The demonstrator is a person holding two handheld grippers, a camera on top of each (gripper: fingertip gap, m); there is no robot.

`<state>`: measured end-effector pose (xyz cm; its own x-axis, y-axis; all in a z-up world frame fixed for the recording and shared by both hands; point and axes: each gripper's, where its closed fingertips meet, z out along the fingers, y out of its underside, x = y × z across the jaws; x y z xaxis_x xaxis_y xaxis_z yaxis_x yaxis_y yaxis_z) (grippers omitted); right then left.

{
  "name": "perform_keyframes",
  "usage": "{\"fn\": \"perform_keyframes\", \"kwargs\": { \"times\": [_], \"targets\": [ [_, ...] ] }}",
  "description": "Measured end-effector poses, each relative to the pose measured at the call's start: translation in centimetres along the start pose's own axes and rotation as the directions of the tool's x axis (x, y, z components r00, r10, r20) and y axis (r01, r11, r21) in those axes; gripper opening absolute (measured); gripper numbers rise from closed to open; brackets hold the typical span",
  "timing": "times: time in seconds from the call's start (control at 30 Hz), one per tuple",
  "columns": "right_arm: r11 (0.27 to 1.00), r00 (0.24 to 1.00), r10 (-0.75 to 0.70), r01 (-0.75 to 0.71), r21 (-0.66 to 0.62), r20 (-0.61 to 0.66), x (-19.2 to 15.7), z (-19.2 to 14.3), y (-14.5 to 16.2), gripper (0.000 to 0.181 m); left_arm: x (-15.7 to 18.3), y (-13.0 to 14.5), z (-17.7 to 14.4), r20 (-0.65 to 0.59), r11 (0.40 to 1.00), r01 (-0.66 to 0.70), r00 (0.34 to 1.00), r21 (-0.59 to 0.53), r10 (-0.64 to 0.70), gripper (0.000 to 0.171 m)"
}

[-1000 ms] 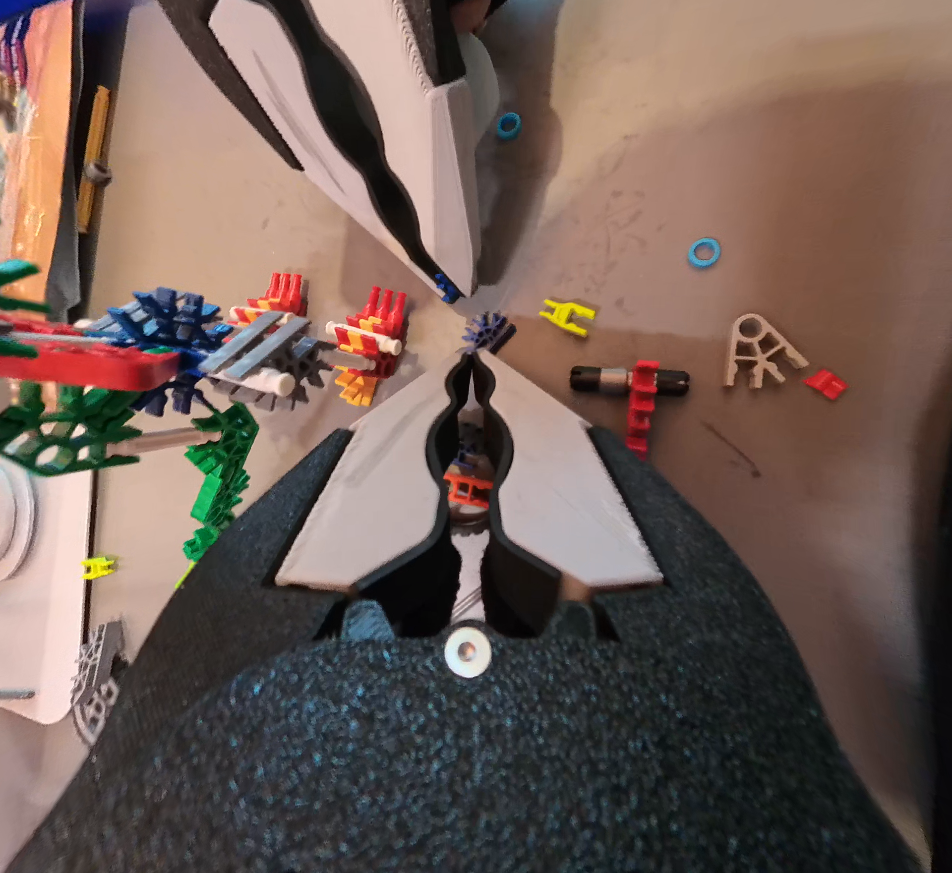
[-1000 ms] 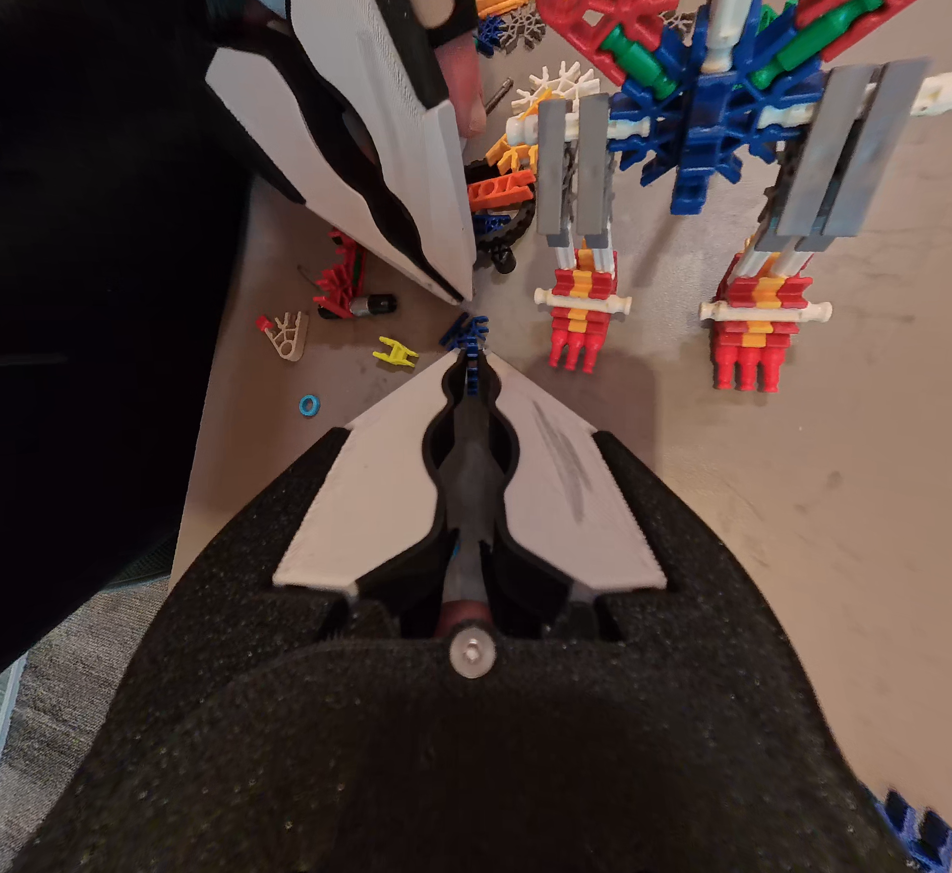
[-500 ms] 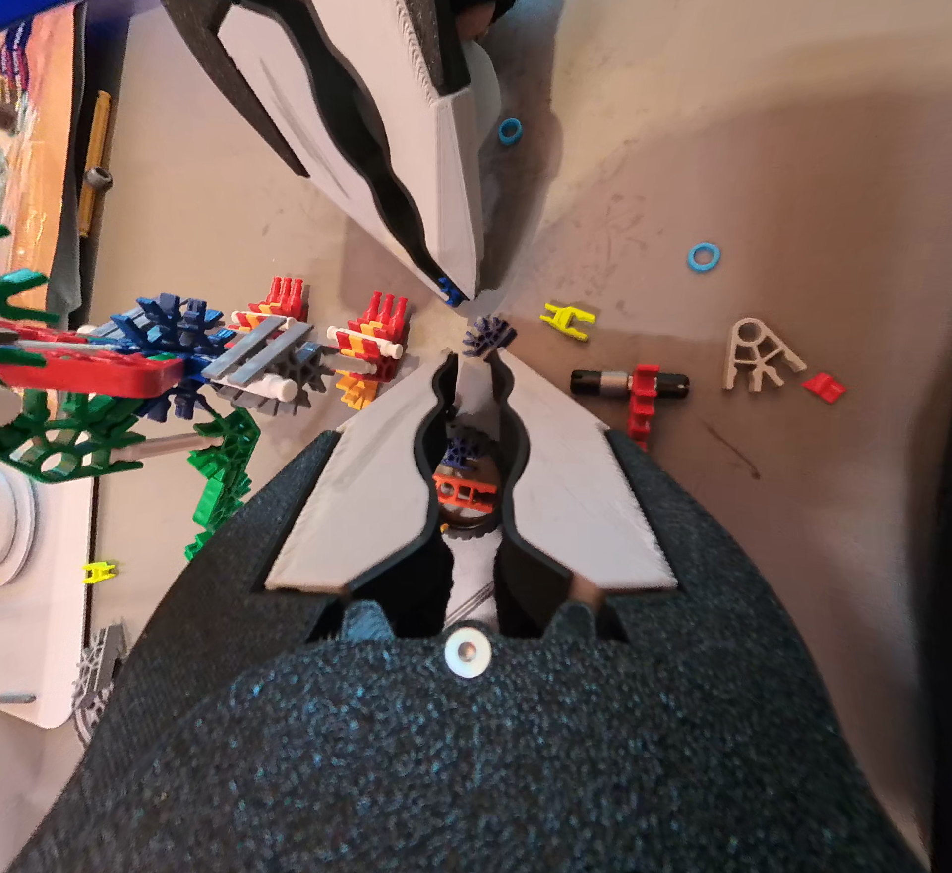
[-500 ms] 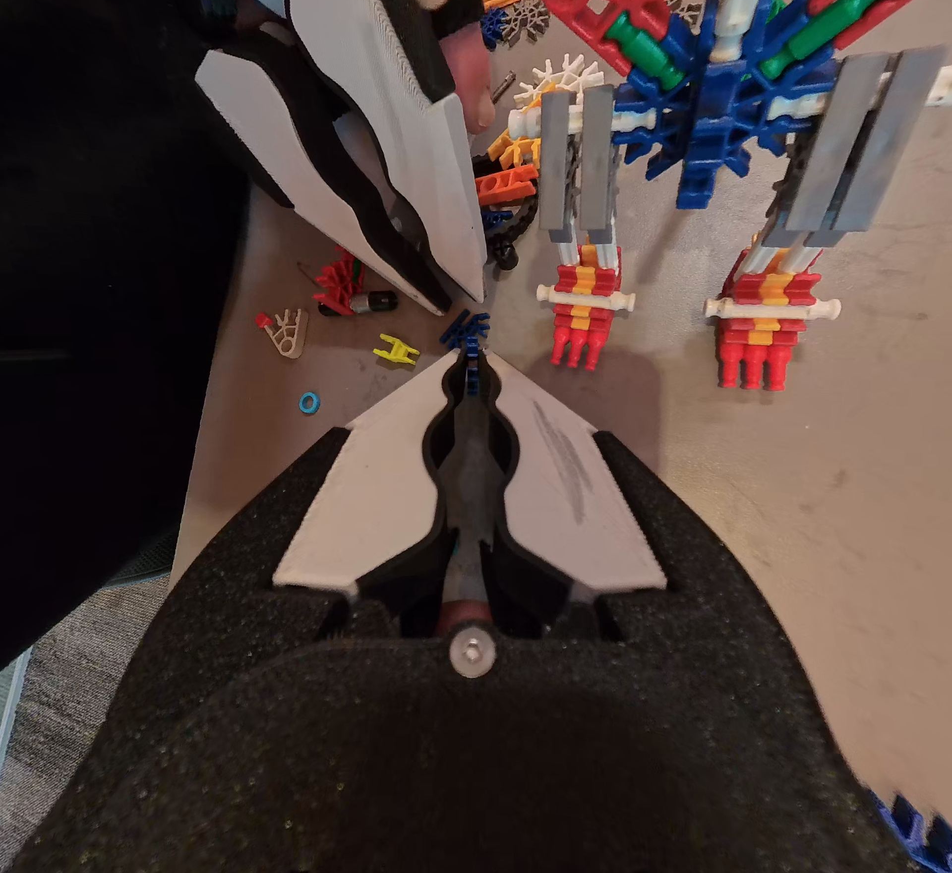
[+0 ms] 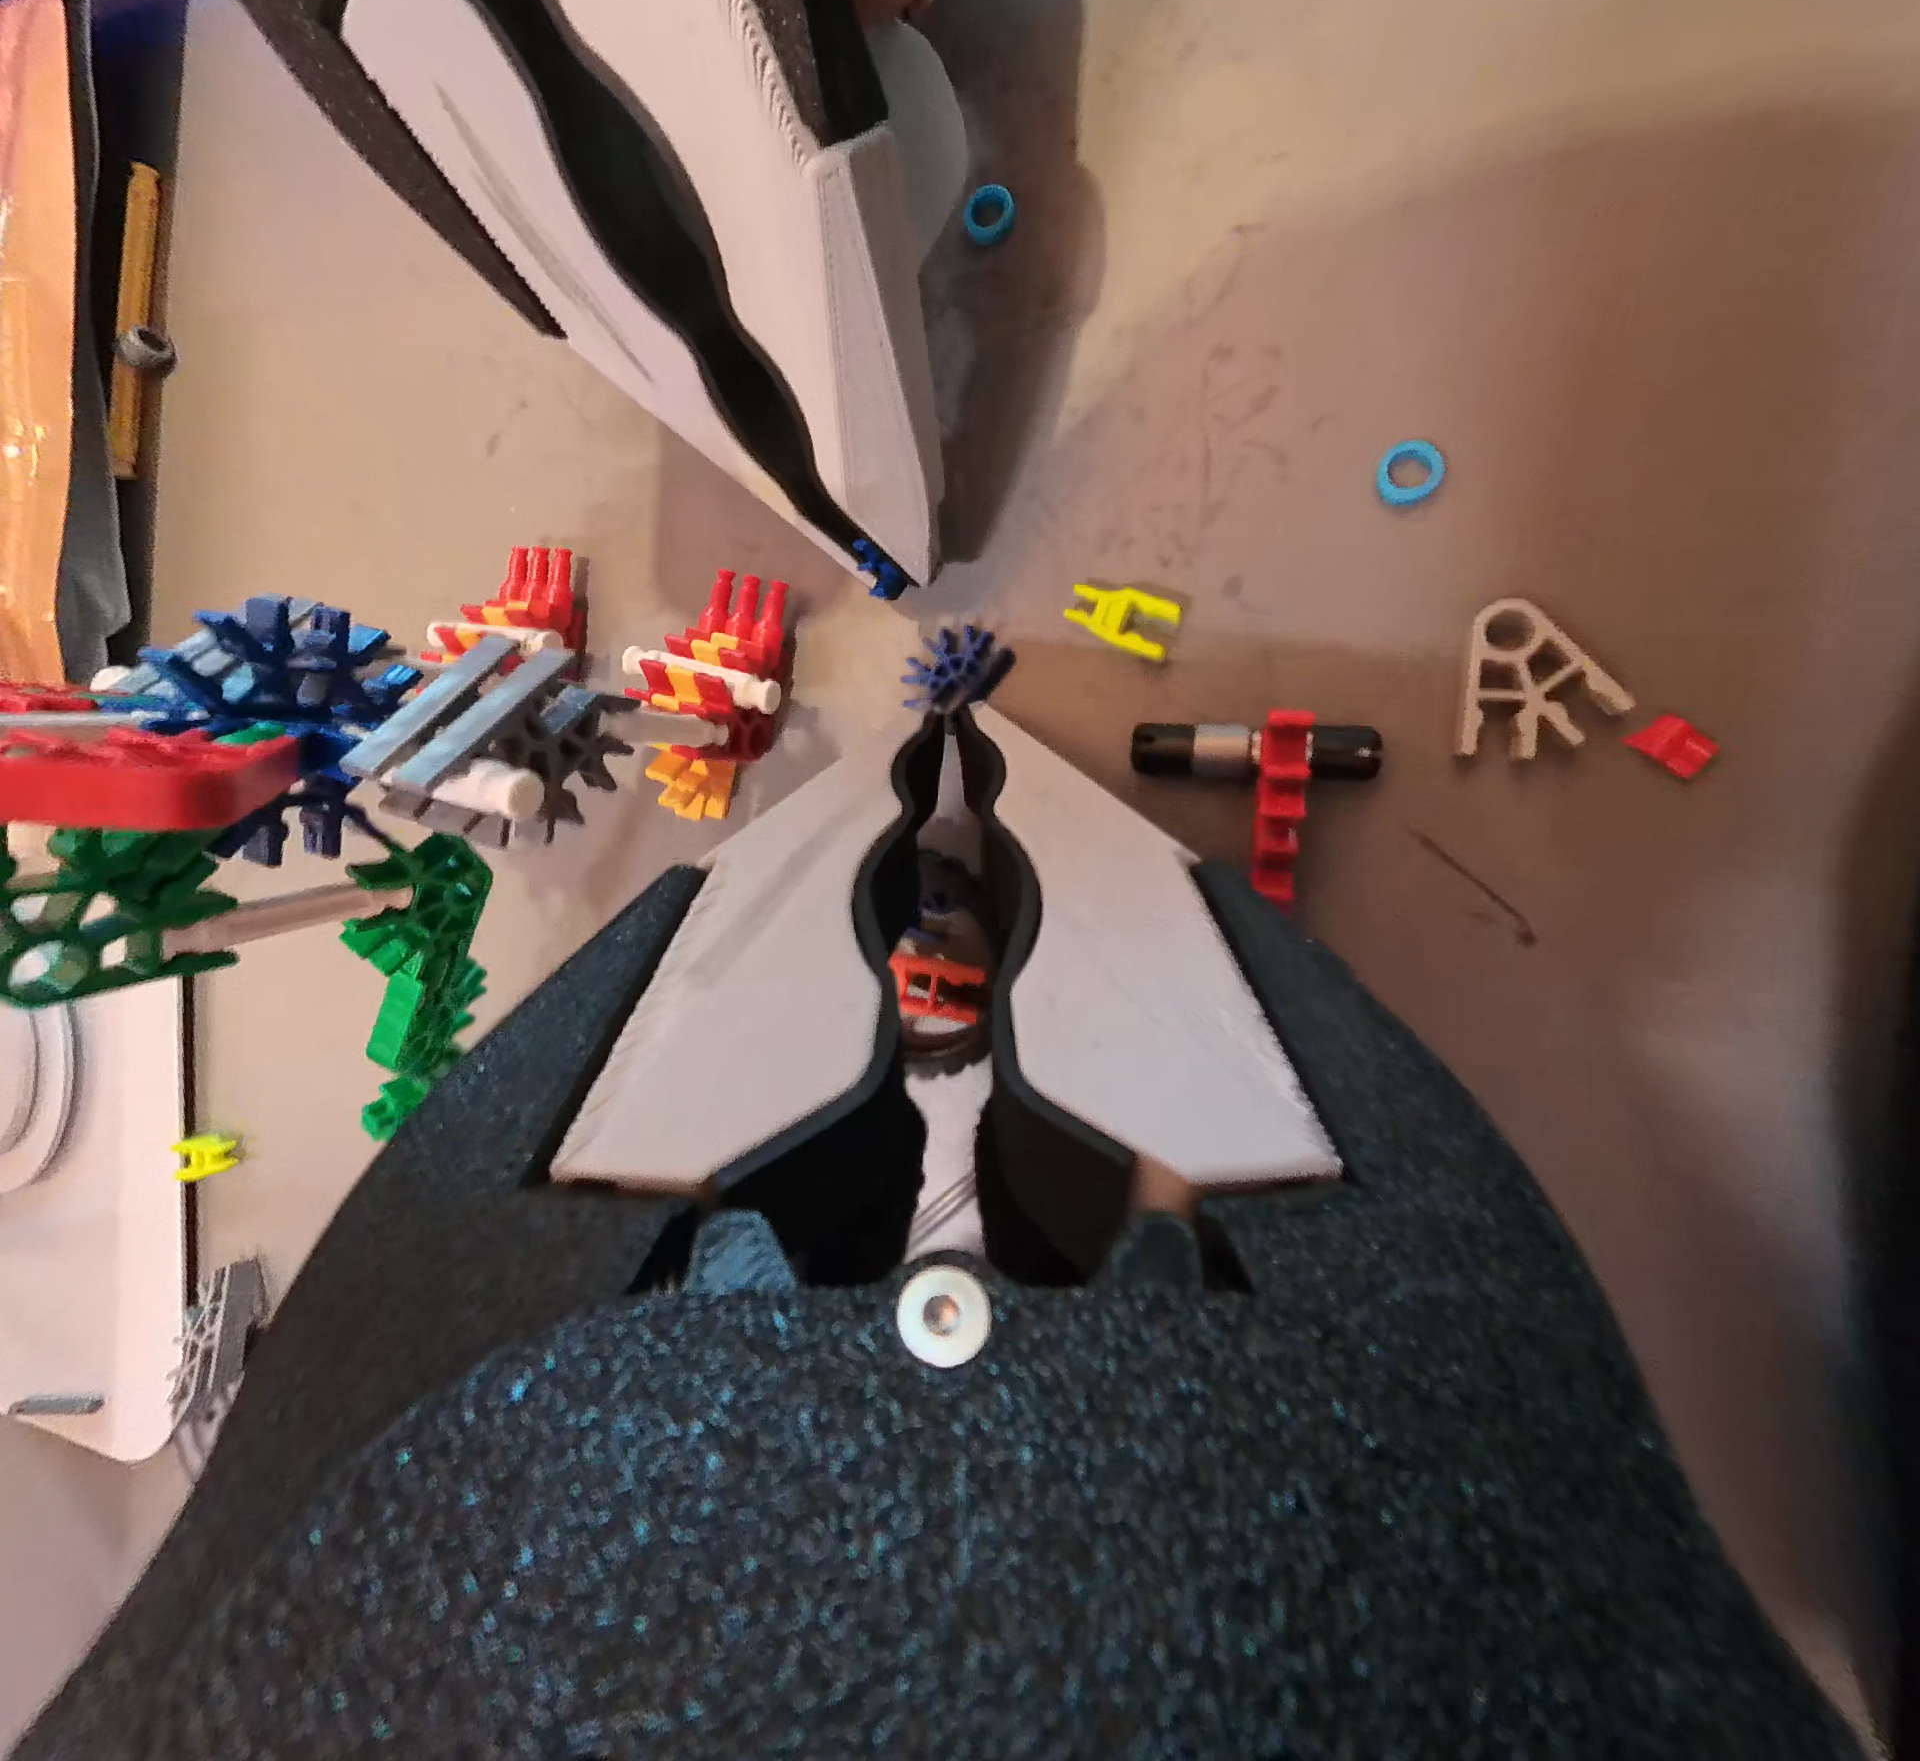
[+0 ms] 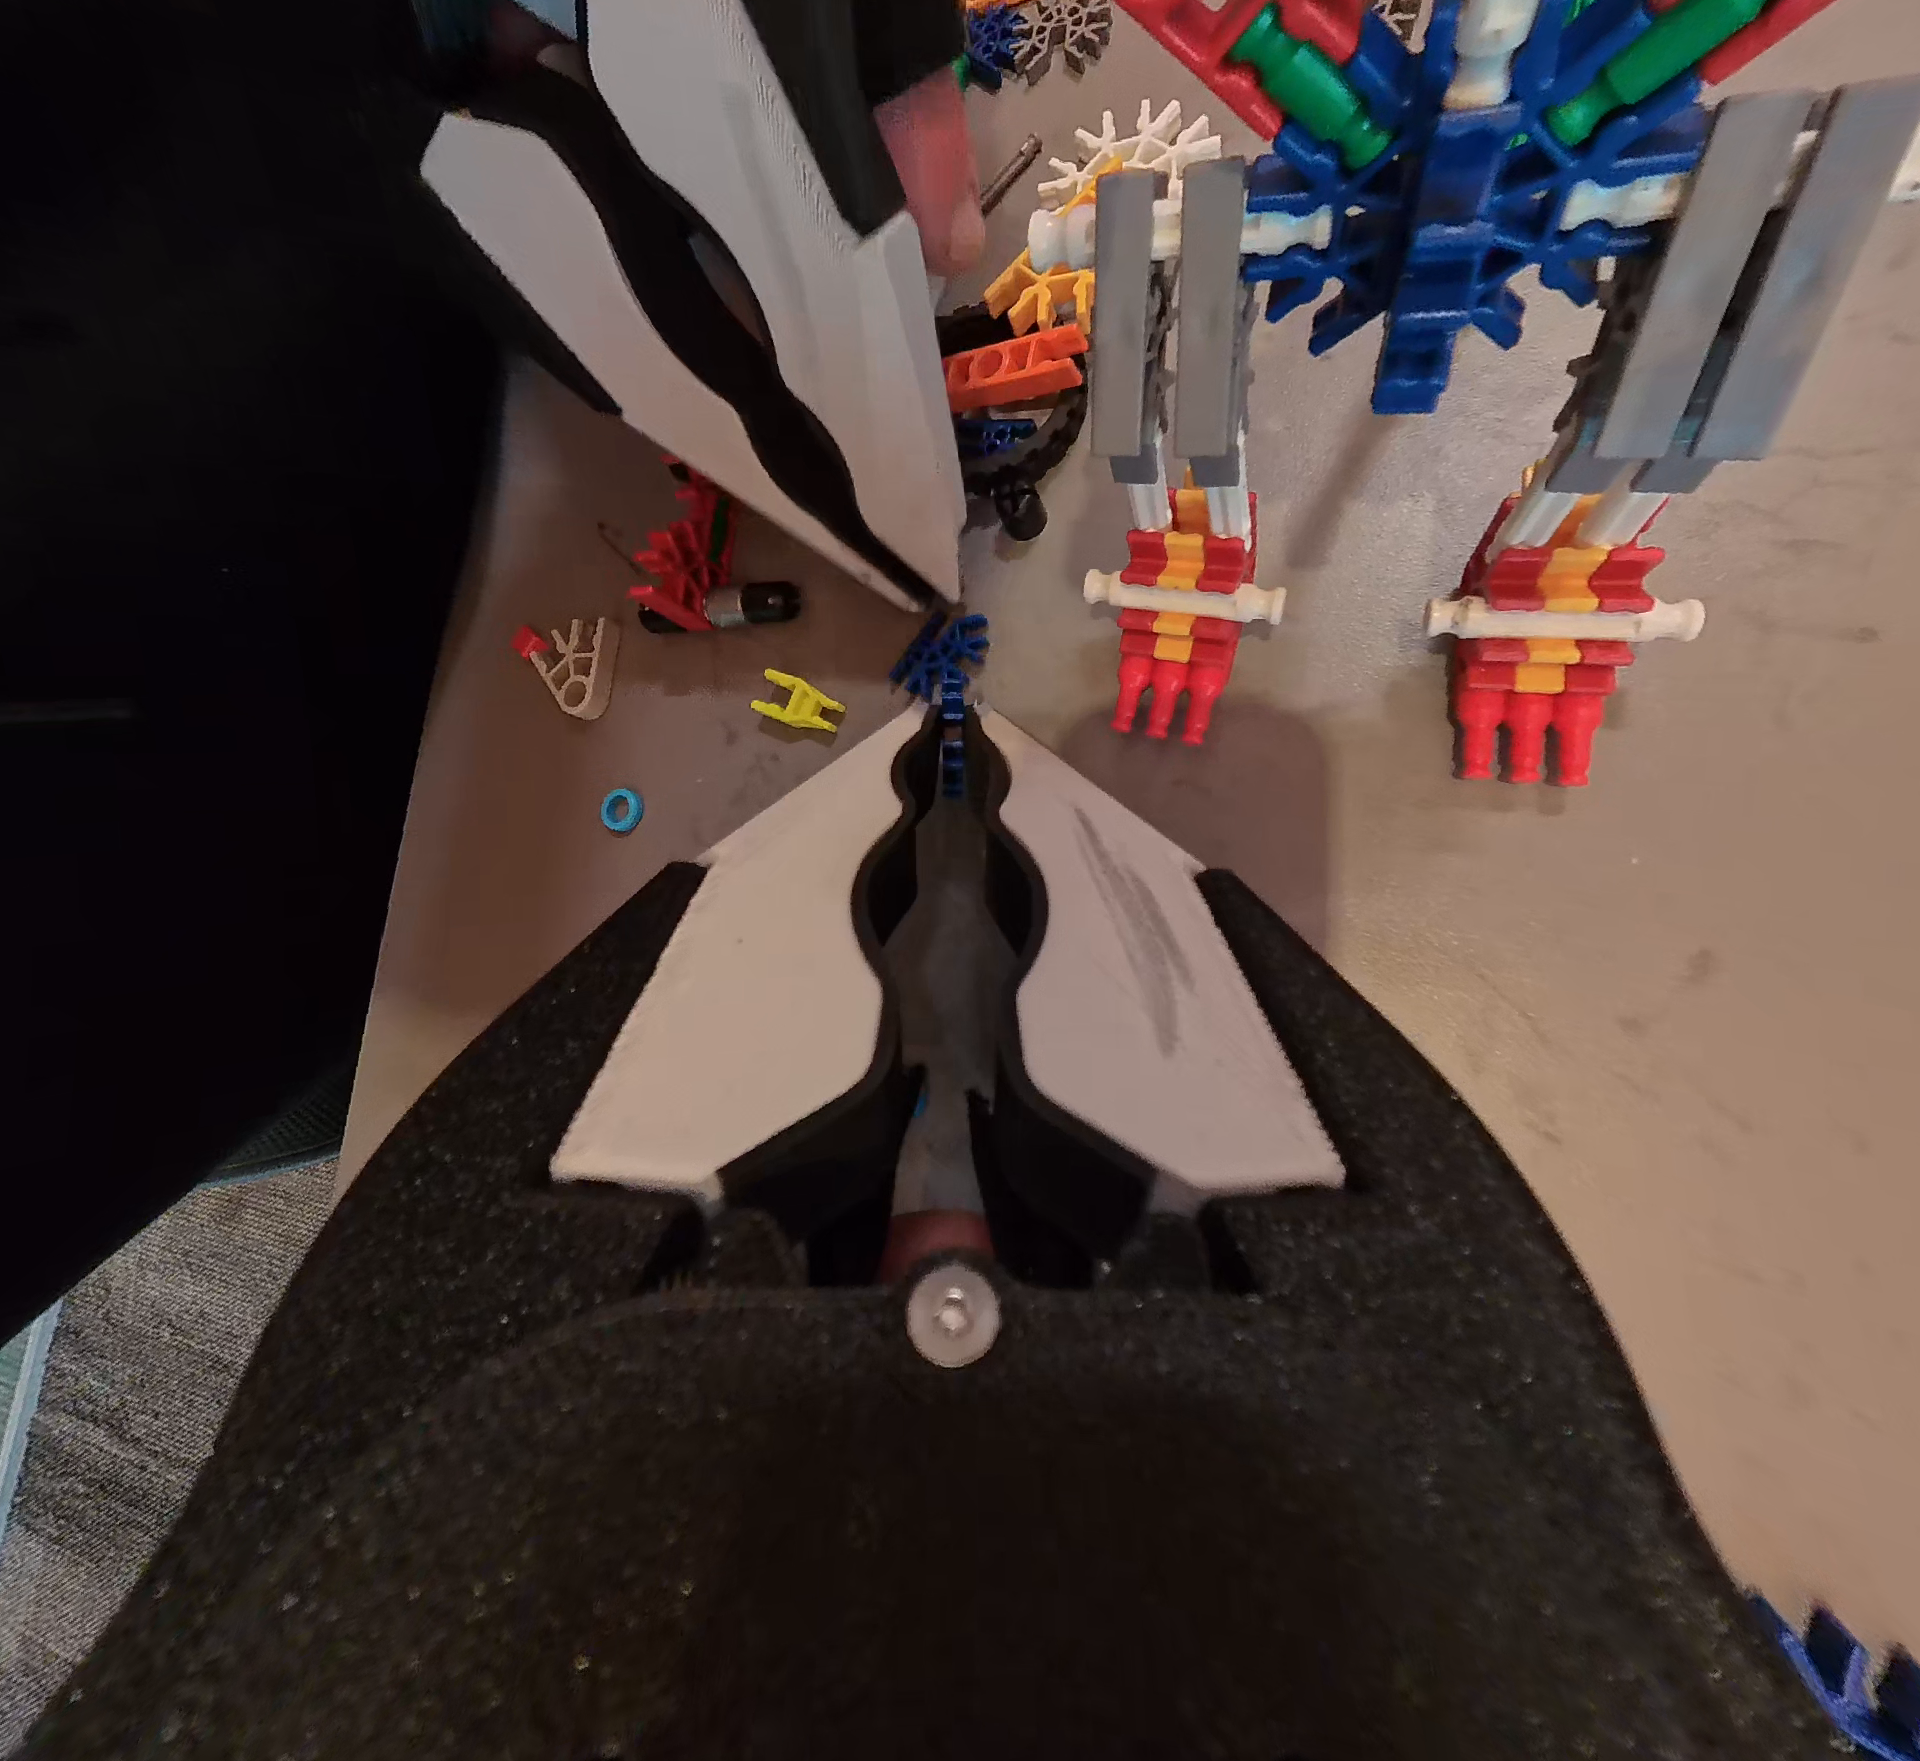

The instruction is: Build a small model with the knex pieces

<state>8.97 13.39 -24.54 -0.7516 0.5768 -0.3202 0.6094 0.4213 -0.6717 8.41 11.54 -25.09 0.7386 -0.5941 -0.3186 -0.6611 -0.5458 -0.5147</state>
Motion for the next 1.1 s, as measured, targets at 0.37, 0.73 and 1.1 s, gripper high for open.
{"fn": "perform_keyframes", "kwargs": {
  "times": [0.37, 0.73, 1.1],
  "targets": [
    [1.000, 1.000, 0.014, -0.014, 0.003, -0.010, 0.5, -0.3, 0.1, 0.003, -2.8, 3.3, -3.7, 0.101, 0.995, 0.088, 0.991, -0.037, -0.084, 0.006],
    [0.999, 0.999, 0.038, -0.038, 0.019, -0.024, 1.3, -1.1, 0.5, 0.003, -2.8, 4.9, -4.1, 0.098, 0.991, 0.114, 0.989, -0.076, -0.106, 0.007],
    [0.999, 0.999, 0.038, -0.038, 0.008, -0.022, 1.3, -0.8, 0.7, 0.003, -3.7, 7.2, -5.6, 0.135, 0.974, 0.188, 0.976, -0.125, -0.171, 0.012]
  ]
}}
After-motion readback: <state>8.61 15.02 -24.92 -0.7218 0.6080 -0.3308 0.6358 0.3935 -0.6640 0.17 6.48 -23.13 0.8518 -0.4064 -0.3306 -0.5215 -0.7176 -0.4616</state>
